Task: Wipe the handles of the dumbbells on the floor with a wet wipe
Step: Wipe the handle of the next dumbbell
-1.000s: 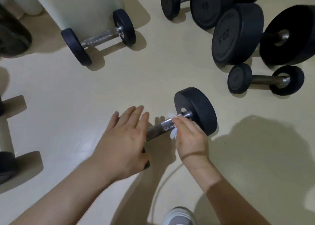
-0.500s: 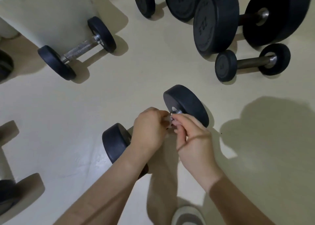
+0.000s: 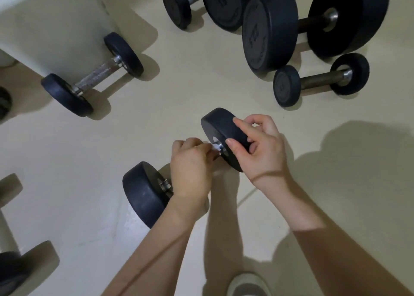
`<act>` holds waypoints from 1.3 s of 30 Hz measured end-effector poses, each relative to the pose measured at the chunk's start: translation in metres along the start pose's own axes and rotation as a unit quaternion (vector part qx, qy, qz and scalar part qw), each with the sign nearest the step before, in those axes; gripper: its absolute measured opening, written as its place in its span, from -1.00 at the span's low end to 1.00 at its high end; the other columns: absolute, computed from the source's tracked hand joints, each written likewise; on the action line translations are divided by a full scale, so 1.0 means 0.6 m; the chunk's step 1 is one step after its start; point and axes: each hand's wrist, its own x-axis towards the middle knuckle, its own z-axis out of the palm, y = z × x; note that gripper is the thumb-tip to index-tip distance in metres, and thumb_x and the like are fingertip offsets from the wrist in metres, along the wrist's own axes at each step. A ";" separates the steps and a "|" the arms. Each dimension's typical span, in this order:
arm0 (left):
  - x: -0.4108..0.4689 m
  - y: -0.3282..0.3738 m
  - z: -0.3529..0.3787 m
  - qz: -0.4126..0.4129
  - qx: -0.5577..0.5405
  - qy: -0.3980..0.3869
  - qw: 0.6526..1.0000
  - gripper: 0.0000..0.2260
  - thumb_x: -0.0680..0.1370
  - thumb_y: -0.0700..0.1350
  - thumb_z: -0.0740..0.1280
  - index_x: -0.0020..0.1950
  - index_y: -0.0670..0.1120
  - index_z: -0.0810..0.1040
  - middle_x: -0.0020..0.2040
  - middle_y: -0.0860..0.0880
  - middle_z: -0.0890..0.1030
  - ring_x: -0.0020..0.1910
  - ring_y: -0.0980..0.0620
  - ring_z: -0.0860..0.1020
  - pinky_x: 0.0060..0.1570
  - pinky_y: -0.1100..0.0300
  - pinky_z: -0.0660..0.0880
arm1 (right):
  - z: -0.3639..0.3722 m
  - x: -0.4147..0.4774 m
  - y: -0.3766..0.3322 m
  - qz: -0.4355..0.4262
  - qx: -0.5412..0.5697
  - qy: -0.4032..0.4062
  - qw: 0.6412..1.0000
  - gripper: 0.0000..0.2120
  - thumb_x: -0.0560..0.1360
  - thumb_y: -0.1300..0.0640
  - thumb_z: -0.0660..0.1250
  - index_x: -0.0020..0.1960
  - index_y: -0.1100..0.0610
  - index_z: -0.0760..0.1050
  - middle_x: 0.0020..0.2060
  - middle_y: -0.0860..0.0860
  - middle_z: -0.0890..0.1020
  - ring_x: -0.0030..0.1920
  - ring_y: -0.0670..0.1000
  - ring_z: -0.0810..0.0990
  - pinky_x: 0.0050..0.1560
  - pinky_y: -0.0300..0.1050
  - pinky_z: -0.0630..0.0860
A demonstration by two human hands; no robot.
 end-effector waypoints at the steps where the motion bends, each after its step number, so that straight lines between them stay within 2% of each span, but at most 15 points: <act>1: 0.002 0.001 0.006 -0.002 -0.001 0.018 1.000 -0.85 0.51 -0.10 0.37 -0.23 -0.03 0.68 -0.25 -0.02 0.55 -0.22 -0.03 0.37 -0.26 0.22 0.28 | 0.001 0.007 -0.004 -0.016 -0.008 -0.013 1.000 -0.65 0.37 0.15 0.42 0.14 0.17 0.62 0.03 0.10 0.53 -0.19 -0.22 0.34 -0.07 -0.57 0.27; 5: 0.005 -0.019 0.016 0.055 0.025 0.011 0.998 -0.95 0.46 -0.23 0.40 -0.17 -0.15 0.66 -0.22 -0.07 0.54 -0.22 -0.11 0.50 -0.32 0.04 0.48 | 0.008 0.044 -0.015 -0.090 -0.087 -0.047 0.991 -0.70 0.42 0.09 0.40 0.12 0.14 0.64 0.05 0.06 0.59 -0.01 0.05 0.48 0.06 -0.22 0.42; 7: 0.009 -0.030 0.016 0.053 0.017 0.003 0.998 -0.92 0.48 -0.22 0.35 -0.14 -0.17 0.64 -0.19 -0.09 0.55 -0.23 -0.12 0.53 -0.32 0.03 0.51 | 0.019 0.066 -0.020 -0.083 -0.092 -0.052 0.991 -0.71 0.43 0.05 0.40 0.12 0.11 0.64 0.05 0.03 0.60 0.09 0.10 0.50 0.10 -0.15 0.44; 12: 0.007 -0.030 0.004 0.066 0.048 -0.018 0.996 -0.91 0.38 -0.30 0.33 -0.21 -0.15 0.60 -0.25 -0.11 0.51 -0.34 -0.15 0.50 -0.42 0.14 0.40 | 0.068 0.098 -0.031 -0.051 -0.041 -0.059 0.996 -0.74 0.50 0.09 0.31 0.12 0.17 0.63 0.09 0.08 0.62 0.10 0.16 0.55 0.17 -0.17 0.38; 15: 0.059 -0.034 -0.018 0.006 0.026 0.040 0.999 -0.97 0.41 -0.21 0.39 -0.22 -0.12 0.62 -0.24 -0.09 0.55 -0.35 -0.10 0.49 -0.38 0.17 0.30 | 0.085 0.109 -0.027 -0.047 -0.018 -0.050 0.998 -0.73 0.54 0.11 0.25 0.14 0.17 0.62 0.13 0.09 0.61 0.12 0.15 0.53 0.22 -0.17 0.36; 18: 0.081 -0.032 -0.013 -0.040 0.013 0.028 0.999 -0.90 0.45 -0.17 0.35 -0.24 -0.10 0.64 -0.23 -0.05 0.56 -0.32 -0.07 0.50 -0.35 0.18 0.20 | 0.090 0.115 -0.028 -0.035 -0.002 -0.059 0.998 -0.73 0.55 0.10 0.23 0.15 0.15 0.62 0.14 0.08 0.60 0.15 0.14 0.51 0.24 -0.14 0.38; 22: 0.067 -0.035 0.003 0.042 0.019 0.013 0.999 -0.93 0.37 -0.30 0.38 -0.29 -0.16 0.59 -0.31 -0.07 0.49 -0.45 -0.08 0.46 -0.49 0.11 0.40 | 0.092 0.117 -0.026 -0.029 0.004 -0.057 0.998 -0.73 0.55 0.10 0.23 0.15 0.15 0.62 0.14 0.07 0.59 0.16 0.11 0.51 0.24 -0.17 0.37; 25: 0.068 -0.039 -0.003 0.105 0.060 0.006 0.993 -0.88 0.29 -0.34 0.42 -0.33 -0.15 0.57 -0.37 -0.03 0.42 -0.50 -0.03 0.33 -0.53 0.21 0.26 | 0.092 0.119 -0.027 -0.017 0.028 -0.051 0.998 -0.76 0.54 0.12 0.28 0.13 0.14 0.62 0.14 0.06 0.59 0.17 0.09 0.51 0.24 -0.19 0.38; 27: 0.065 -0.032 -0.009 0.122 0.078 -0.017 0.989 -0.86 0.26 -0.34 0.43 -0.38 -0.14 0.54 -0.39 -0.03 0.36 -0.51 -0.02 0.25 -0.51 0.24 0.17 | 0.090 0.119 -0.032 0.003 0.045 -0.046 0.998 -0.79 0.52 0.14 0.32 0.11 0.13 0.63 0.11 0.05 0.59 0.16 0.08 0.49 0.22 -0.15 0.39; 31: 0.074 -0.024 -0.023 0.100 0.146 -0.082 0.981 -0.82 0.38 -0.21 0.38 -0.36 -0.07 0.43 -0.39 0.07 0.22 -0.48 -0.06 0.33 -0.45 0.18 0.22 | 0.075 0.065 -0.058 -0.046 -0.049 0.079 0.995 -0.78 0.43 0.30 0.33 0.03 0.12 0.63 -0.03 0.05 0.55 -0.01 0.09 0.44 0.00 -0.08 0.41; 33: 0.071 -0.024 -0.038 0.074 0.183 -0.132 0.971 -0.90 0.46 -0.18 0.30 -0.26 -0.03 0.51 -0.35 0.05 0.32 -0.36 -0.08 0.45 -0.36 0.16 0.26 | 0.078 -0.001 -0.060 -0.033 -0.009 0.070 0.997 -0.81 0.45 0.34 0.32 -0.06 0.11 0.62 -0.13 0.02 0.56 -0.10 0.03 0.46 -0.06 -0.14 0.42; 34: 0.068 -0.023 -0.046 0.066 0.205 -0.155 0.964 -0.91 0.46 -0.18 0.28 -0.19 -0.04 0.55 -0.29 0.02 0.43 -0.29 -0.09 0.50 -0.32 0.15 0.30 | 0.083 -0.032 -0.059 0.029 0.056 0.025 0.998 -0.81 0.47 0.32 0.32 -0.08 0.06 0.62 -0.15 -0.02 0.58 -0.13 -0.01 0.51 -0.08 -0.14 0.47; 35: 0.066 -0.022 -0.054 0.053 0.214 -0.172 0.960 -0.88 0.46 -0.18 0.27 -0.14 -0.04 0.59 -0.21 0.00 0.55 -0.22 -0.10 0.53 -0.28 0.15 0.35 | 0.089 -0.052 -0.061 0.131 0.146 -0.030 0.980 -0.77 0.49 0.29 0.31 -0.08 -0.03 0.60 -0.14 -0.05 0.62 -0.13 -0.02 0.57 -0.08 -0.10 0.53; 37: 0.057 -0.022 -0.076 0.004 0.174 -0.189 0.967 -0.83 0.43 -0.18 0.27 -0.08 -0.04 0.63 -0.13 -0.03 0.65 -0.14 -0.11 0.58 -0.18 0.14 0.48 | 0.103 -0.071 -0.068 0.295 0.336 -0.133 0.884 -0.71 0.53 0.25 0.27 0.01 -0.14 0.59 -0.05 -0.04 0.67 -0.01 0.04 0.65 -0.08 0.00 0.61; 39: 0.041 -0.018 -0.102 -0.037 0.072 -0.199 0.977 -0.76 0.46 -0.21 0.23 0.03 -0.02 0.61 -0.09 0.00 0.68 -0.08 -0.07 0.60 -0.06 0.10 0.53 | 0.110 -0.063 -0.073 0.344 0.455 -0.162 0.806 -0.71 0.55 0.27 0.28 0.16 -0.04 0.57 0.04 0.02 0.67 0.04 0.03 0.66 -0.08 -0.04 0.60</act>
